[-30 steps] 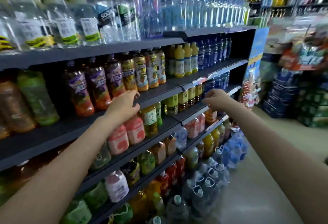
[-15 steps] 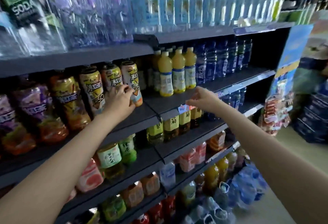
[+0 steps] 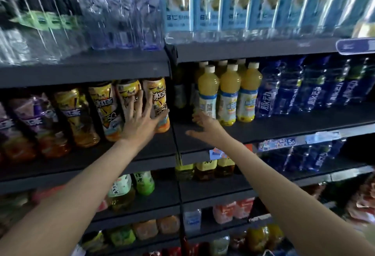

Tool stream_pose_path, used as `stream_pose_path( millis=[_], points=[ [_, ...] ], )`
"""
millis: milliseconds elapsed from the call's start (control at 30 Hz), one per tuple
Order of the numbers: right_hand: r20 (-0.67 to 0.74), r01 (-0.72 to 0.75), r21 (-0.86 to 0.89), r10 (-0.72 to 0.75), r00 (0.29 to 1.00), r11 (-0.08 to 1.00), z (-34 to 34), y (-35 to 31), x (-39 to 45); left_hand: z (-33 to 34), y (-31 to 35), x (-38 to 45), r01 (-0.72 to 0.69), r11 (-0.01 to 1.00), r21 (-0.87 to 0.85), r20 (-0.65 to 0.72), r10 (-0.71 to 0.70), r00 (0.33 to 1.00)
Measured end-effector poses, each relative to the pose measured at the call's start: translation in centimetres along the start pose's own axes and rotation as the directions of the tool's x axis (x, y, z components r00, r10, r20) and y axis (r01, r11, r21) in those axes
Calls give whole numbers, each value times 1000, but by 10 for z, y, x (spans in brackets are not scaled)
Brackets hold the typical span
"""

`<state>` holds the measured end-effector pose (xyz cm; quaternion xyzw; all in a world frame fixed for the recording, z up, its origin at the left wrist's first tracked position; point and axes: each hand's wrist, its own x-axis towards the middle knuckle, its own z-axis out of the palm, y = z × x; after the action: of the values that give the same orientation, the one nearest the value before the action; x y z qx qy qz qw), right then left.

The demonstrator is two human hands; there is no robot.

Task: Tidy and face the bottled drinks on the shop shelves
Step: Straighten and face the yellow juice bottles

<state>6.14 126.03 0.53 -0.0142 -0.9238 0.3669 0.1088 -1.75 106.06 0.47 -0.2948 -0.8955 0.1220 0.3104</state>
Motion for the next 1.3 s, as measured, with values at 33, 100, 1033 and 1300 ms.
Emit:
stream_pose_path(
  millis=[33, 100, 1033, 1300],
  points=[
    [-10, 11, 0, -11, 1000, 1000, 6, 0, 10, 5, -3, 1, -31, 999, 21, -48, 31, 998],
    [-43, 22, -29, -23, 999, 999, 14, -3, 32, 14, -9, 2, -65, 995, 74, -164, 76, 984],
    [-283, -208, 20, 205, 937, 978, 65, 6, 112, 45, -20, -9, -33, 997, -68, -200, 18, 980],
    [-119, -113, 84, 122, 985, 990, 25, -4, 27, 12, 20, -21, 130, 884, -448, 105, -93, 990]
  ],
)
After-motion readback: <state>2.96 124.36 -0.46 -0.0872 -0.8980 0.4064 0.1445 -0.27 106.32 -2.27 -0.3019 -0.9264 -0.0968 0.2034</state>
